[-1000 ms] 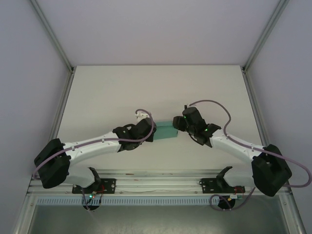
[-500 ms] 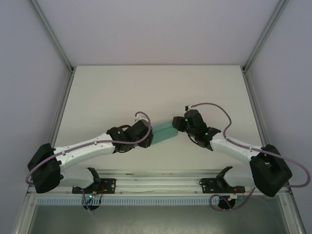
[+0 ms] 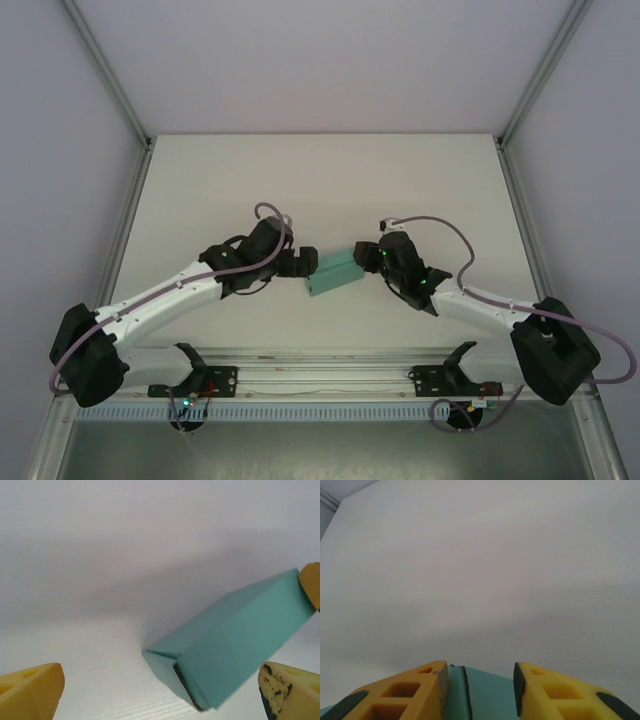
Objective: Assemble paper box
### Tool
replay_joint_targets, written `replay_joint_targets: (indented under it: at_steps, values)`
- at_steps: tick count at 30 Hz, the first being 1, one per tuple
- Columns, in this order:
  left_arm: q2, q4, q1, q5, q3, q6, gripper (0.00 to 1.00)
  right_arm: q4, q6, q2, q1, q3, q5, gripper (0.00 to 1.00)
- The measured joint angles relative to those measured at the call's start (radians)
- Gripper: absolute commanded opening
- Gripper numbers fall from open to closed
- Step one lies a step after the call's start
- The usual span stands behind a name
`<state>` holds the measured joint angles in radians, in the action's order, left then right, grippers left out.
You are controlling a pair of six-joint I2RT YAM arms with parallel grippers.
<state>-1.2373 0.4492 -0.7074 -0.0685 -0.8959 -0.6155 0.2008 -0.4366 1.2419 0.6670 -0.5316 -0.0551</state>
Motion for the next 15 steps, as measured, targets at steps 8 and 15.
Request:
replay_joint_targets:
  at_steps: [8, 15]
  values:
    - [-0.004, -0.148, 0.009, -0.119, 0.167, -0.051, 0.80, 0.012, 0.002, 0.000, 0.003, 0.008, 0.003, 0.37]
    - [0.018, -0.376, 0.019, -0.195, 0.294, -0.125, 0.58, 0.040, 0.002, 0.005, 0.005, 0.021, -0.003, 0.33]
